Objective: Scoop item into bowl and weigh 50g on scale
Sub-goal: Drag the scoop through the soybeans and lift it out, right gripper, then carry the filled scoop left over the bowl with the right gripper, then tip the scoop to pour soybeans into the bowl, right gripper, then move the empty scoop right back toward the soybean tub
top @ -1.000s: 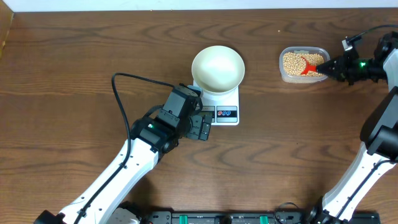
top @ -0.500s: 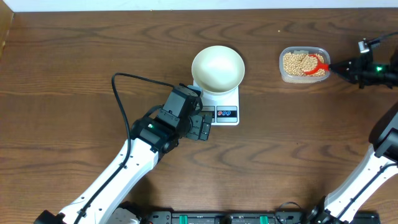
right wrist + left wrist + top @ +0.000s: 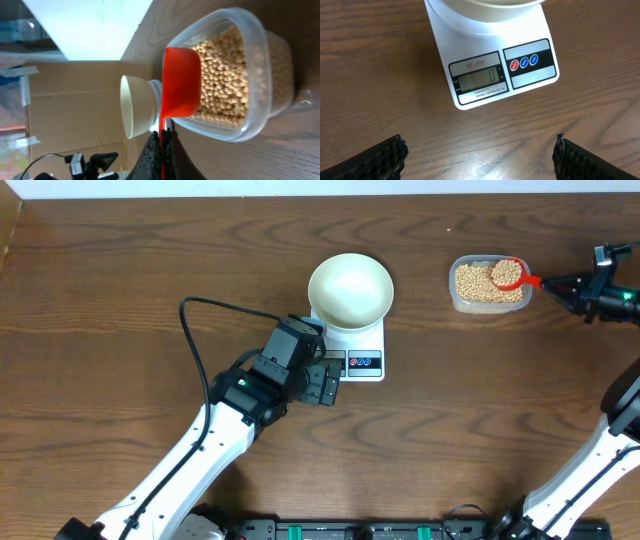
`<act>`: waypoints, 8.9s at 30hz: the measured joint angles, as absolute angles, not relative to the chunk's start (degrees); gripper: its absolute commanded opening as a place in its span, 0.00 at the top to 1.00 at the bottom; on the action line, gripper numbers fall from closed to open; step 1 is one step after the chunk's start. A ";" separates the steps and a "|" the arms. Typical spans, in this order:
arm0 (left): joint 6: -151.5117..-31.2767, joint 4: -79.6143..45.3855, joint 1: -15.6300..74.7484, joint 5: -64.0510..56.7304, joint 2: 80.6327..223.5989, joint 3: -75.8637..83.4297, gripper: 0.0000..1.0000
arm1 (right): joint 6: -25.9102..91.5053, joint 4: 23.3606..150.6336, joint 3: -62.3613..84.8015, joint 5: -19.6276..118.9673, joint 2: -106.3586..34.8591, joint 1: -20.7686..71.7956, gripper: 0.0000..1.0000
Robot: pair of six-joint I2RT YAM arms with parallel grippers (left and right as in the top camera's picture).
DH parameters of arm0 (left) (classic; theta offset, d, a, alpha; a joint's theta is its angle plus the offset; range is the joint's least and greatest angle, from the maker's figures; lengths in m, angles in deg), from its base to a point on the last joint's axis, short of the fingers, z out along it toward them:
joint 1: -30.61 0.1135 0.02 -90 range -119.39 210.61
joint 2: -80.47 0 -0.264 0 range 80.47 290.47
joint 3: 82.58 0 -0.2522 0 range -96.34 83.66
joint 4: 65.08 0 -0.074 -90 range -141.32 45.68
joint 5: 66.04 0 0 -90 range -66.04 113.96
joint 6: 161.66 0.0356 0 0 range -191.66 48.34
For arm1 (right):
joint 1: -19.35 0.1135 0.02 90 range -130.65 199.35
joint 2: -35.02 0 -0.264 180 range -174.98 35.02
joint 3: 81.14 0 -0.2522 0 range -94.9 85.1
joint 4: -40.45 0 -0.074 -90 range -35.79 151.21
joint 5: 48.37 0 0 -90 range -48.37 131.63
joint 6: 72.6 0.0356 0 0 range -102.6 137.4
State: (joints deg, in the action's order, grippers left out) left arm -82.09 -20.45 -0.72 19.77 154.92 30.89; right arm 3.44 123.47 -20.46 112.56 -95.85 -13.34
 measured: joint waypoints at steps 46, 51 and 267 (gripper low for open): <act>-82.09 -20.45 -0.72 19.77 154.92 30.89 0.05 | 1.87 132.19 -32.94 112.17 -95.85 18.11 0.99; -82.09 -20.45 -0.72 19.77 154.92 30.89 0.05 | 4.30 128.45 -32.94 106.68 -95.85 20.02 0.99; -82.09 -20.45 -0.72 19.77 154.92 30.89 0.05 | 2.85 143.77 -52.98 71.80 -87.69 5.83 0.99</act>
